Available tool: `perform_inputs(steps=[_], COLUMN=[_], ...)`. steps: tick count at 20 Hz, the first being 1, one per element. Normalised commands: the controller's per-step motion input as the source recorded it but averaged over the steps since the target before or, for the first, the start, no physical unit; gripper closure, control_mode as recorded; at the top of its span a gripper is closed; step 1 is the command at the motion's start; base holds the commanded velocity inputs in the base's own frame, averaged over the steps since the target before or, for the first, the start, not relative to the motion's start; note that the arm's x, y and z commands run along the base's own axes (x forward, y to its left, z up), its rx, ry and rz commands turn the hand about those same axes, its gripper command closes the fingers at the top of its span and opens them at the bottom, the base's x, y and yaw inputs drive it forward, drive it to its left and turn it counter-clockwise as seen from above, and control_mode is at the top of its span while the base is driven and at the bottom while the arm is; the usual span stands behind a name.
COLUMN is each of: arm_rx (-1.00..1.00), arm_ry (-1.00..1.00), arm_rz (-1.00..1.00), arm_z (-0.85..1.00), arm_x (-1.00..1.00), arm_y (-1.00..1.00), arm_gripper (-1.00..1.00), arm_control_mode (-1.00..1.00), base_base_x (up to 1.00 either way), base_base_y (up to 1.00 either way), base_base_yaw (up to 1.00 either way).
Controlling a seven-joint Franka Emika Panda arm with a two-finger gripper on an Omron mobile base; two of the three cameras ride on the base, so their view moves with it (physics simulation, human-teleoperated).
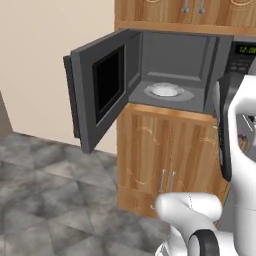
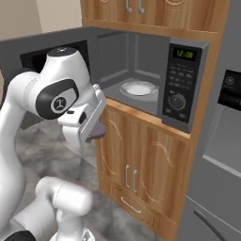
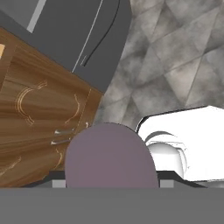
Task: Pick the eggplant from the counter and place it in the microwave. Then turn on the microwave.
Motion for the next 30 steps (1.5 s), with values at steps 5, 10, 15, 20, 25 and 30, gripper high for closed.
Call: perform_inputs(steps=[5, 10, 15, 20, 25, 30], arm_rx=[0.00, 0.00, 0.00, 0.00, 0.00, 0.00], arm_ry=[0.00, 0.00, 0.00, 0.00, 0.00, 0.00], arm_rz=[0.00, 0.00, 0.00, 0.00, 0.00, 0.00], arm_z=[0.00, 0.00, 0.00, 0.00, 0.00, 0.00], arm_x=[0.00, 0.00, 0.00, 0.00, 0.00, 0.00], arm_y=[0.00, 0.00, 0.00, 0.00, 0.00, 0.00], arm_gripper=[1.00, 1.00, 1.00, 1.00, 1.00, 1.00], arm_control_mode=[1.00, 1.00, 1.00, 1.00, 1.00, 1.00], base_base_x=[0.70, 0.55, 0.38, 0.40, 0.32, 0.25], base_base_y=[0.00, 0.00, 0.00, 0.00, 0.11, 0.18], base_base_yaw=[0.14, 0.21, 0.16, 0.14, 0.10, 0.09])
